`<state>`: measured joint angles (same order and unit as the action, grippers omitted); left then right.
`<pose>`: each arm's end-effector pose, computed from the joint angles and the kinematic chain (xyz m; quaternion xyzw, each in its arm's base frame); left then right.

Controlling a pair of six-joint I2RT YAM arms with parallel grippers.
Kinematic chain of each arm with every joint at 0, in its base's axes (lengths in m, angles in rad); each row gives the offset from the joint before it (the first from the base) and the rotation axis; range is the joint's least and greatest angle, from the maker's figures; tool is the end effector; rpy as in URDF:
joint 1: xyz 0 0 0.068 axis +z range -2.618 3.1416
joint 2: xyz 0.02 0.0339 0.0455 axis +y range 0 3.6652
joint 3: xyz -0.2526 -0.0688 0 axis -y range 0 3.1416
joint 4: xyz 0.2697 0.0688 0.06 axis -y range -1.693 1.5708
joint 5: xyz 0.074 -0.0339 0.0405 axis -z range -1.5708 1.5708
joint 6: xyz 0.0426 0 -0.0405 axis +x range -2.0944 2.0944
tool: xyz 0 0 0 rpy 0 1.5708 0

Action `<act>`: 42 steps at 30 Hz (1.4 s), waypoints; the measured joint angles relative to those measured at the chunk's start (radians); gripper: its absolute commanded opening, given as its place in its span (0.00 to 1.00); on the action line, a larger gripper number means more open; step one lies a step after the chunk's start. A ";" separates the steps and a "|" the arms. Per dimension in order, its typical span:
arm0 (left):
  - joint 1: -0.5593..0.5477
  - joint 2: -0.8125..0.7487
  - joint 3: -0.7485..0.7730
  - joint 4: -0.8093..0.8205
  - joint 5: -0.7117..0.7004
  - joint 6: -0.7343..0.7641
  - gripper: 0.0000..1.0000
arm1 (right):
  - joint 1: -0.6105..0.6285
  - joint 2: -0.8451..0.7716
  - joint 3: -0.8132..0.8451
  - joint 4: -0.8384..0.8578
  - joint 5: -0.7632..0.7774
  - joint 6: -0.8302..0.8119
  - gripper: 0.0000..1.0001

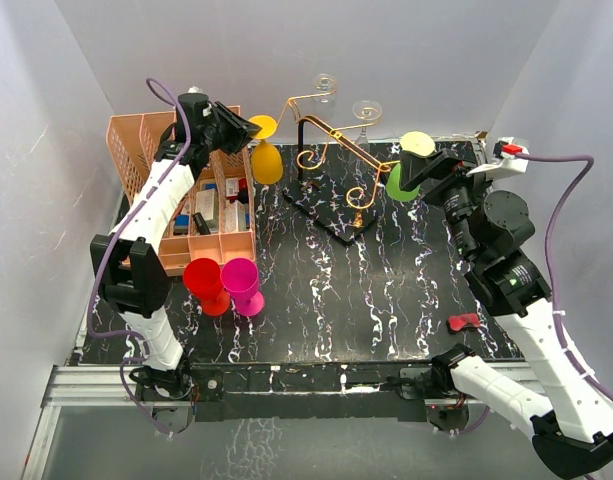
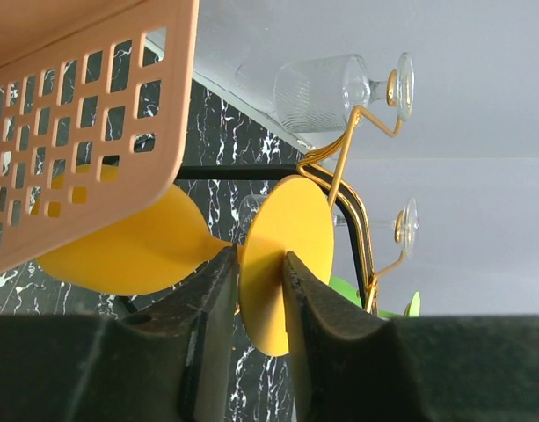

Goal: Take the wine glass off the wine glass rack

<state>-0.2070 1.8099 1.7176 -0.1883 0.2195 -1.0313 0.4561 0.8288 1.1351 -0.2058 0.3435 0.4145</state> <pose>0.4531 -0.1046 0.3618 -0.2578 0.7541 -0.4181 0.4359 0.1876 0.0760 0.4497 0.1130 0.6633 0.2042 0.7110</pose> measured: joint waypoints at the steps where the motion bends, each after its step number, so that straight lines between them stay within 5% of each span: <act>1: 0.000 0.000 0.004 -0.001 -0.002 0.000 0.19 | 0.000 -0.002 0.000 0.000 0.001 -0.001 0.99; 11: -0.002 -0.001 0.010 0.000 -0.001 -0.008 0.11 | 0.000 -0.007 0.000 0.000 0.002 -0.002 0.99; 22: -0.003 -0.007 0.011 -0.029 -0.017 -0.005 0.28 | 0.000 -0.012 0.000 0.000 0.006 -0.002 0.99; 42: -0.006 -0.034 0.011 -0.047 -0.039 -0.003 0.00 | 0.000 -0.012 0.000 0.000 0.005 -0.001 0.99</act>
<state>-0.2134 1.7763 1.7283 -0.2352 0.1802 -1.0340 0.4561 0.8169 1.1351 -0.2058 0.3489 0.4137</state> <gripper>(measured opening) 0.095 0.986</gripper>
